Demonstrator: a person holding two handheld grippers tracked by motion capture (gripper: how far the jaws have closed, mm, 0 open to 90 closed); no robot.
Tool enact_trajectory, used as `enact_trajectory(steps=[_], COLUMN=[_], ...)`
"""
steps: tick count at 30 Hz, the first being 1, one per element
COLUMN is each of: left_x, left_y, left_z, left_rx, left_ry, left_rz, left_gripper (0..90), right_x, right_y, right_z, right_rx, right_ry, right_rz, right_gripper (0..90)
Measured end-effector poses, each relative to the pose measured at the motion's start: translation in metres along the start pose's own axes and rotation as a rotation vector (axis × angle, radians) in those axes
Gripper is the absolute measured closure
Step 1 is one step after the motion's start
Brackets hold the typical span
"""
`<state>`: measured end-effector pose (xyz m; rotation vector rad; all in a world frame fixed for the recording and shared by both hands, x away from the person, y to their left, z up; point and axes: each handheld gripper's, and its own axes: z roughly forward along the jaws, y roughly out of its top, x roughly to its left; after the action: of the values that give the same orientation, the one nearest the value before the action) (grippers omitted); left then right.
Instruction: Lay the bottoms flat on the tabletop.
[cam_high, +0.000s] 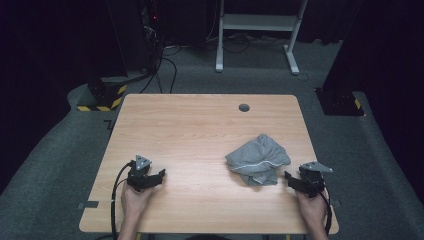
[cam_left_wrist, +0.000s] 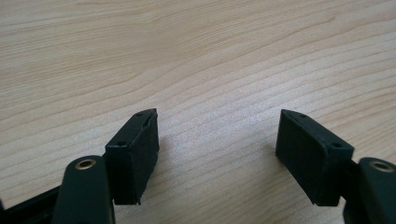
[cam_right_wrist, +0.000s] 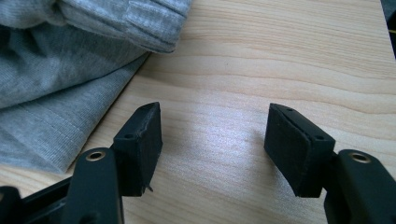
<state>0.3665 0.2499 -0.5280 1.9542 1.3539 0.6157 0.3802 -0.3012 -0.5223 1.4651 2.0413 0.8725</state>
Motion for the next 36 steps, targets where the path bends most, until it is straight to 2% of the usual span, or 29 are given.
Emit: enact_trajectory(steps=[6,17,24,26,27,29,32,36], left_x=[0.0,0.0,0.0,0.0,0.0,0.0,0.0,0.0], left_y=[0.0,0.0,0.001,0.001,0.001,0.001,0.001,0.001], left_z=[0.0,0.001,0.001,0.001,0.001,0.001,0.001,0.001], left_rx=[0.005,0.007,0.013,0.014,0.014,0.014,0.013,0.015], left_ry=[0.0,-0.001,0.001,0.0,0.0,0.0,0.003,0.003], left_rz=[-0.002,-0.006,-0.007,-0.007,-0.007,-0.007,-0.013,-0.014], left_gripper=[28.1,23.8,22.4,22.4,22.3,22.4,21.7,21.2], right_x=[0.0,0.0,0.002,0.001,0.001,0.002,0.007,0.011], right_y=[0.0,0.0,0.001,0.0,-0.001,-0.001,-0.004,-0.006], right_z=[0.0,-0.001,-0.004,-0.005,-0.009,-0.011,-0.022,-0.029], right_rx=[0.003,0.006,0.037,0.04,0.033,0.025,-0.01,-0.026], right_ry=[0.011,0.01,0.01,0.021,0.055,0.066,0.088,0.115], right_rz=[-0.012,-0.005,0.006,0.012,0.025,0.028,0.02,0.019], right_gripper=[34.6,34.3,31.0,32.1,34.9,34.9,31.4,29.5])
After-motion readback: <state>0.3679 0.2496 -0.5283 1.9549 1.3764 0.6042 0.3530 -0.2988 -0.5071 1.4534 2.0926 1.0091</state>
